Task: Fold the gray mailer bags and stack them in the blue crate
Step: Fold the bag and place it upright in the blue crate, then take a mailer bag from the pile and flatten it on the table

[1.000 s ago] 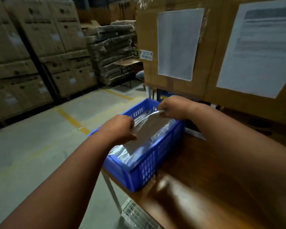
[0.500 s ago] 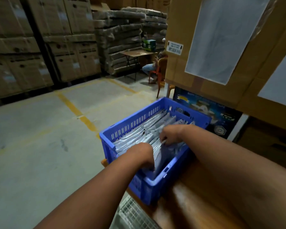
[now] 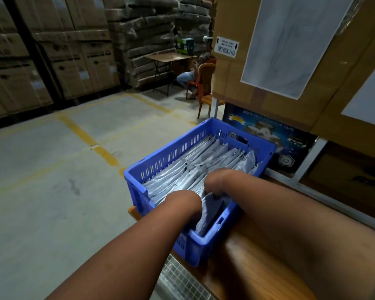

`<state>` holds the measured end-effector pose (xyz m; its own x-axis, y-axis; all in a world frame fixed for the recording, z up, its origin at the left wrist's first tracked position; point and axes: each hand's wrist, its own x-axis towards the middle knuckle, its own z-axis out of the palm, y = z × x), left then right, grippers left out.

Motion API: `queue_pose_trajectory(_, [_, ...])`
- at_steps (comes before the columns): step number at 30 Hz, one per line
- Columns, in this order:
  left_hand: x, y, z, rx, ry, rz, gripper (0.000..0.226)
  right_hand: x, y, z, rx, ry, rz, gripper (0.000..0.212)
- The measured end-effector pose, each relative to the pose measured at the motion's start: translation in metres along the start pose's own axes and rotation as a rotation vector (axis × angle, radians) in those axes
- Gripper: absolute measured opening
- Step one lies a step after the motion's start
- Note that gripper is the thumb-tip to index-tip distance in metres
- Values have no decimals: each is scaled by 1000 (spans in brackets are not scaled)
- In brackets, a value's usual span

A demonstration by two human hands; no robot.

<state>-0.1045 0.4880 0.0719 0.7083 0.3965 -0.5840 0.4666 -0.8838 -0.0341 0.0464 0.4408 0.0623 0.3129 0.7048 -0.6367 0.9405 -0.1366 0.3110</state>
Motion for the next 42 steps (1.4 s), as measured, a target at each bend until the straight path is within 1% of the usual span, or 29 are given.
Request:
queue_pose_trajectory(2, [2, 2, 2, 14, 6, -6, 22, -6, 3, -3, 24, 1, -9, 26])
queue_pose_trajectory(3, [3, 3, 4, 27, -2, -10, 23, -10, 6, -6, 32, 2, -12, 17])
queue_pose_trajectory(5, [4, 5, 5, 47, -17, -25, 26, -20, 16, -8, 59, 51, -1, 9])
queue_pose_trajectory(6, [4, 5, 5, 50, -18, -36, 29, -26, 21, -8, 78, 98, 6, 9])
queue_pose_trajectory(8, [3, 5, 2, 36, -8, -56, 38, -39, 32, -6, 151, 211, 31, 19])
queue_pose_trajectory(9, [1, 6, -1, 22, 9, -56, 41, -47, 37, -4, 196, 265, 44, 18])
queue_pose_trajectory(10, [-1, 6, -7, 13, 43, -45, 44, -55, 42, -2, 235, 316, 59, 17])
queue_pose_trajectory(12, [-8, 11, -20, 15, 175, 0, 45, -74, 52, 7, 316, 419, 93, 17])
queue_pose_trajectory(15, [-21, 36, -39, 28, 367, 76, 33, -108, 61, 29, 380, 501, 173, 17])
queue_pose_trajectory(19, [-46, 100, -57, 19, 523, 219, 24, -168, 62, 73, 421, 609, 291, 25])
queue_pose_trajectory(22, [-56, 154, -56, 90, 660, 355, 29, -221, 59, 112, 425, 648, 389, 28])
queue_pose_trajectory(24, [-59, 195, -46, 150, 705, 452, 32, -256, 57, 145, 436, 651, 457, 29])
queue_pose_trajectory(28, [-64, 277, -15, 201, 627, 632, 45, -316, 48, 227, 528, 648, 647, 44])
queue_pose_trajectory(31, [-72, 334, 12, 233, 578, 737, 55, -351, 34, 286, 599, 556, 785, 52])
queue_pose_trajectory(34, [-89, 392, 48, 273, 520, 853, 62, -387, 20, 352, 662, 492, 875, 57])
queue_pose_trajectory(36, [-100, 425, 69, 287, 473, 921, 65, -411, 14, 394, 700, 465, 932, 60])
queue_pose_trajectory(38, [-108, 455, 87, 311, 431, 952, 67, -434, 10, 429, 731, 420, 993, 61])
queue_pose_trajectory(42, [-116, 508, 113, 303, 384, 980, 65, -473, 15, 491, 772, 355, 1146, 52])
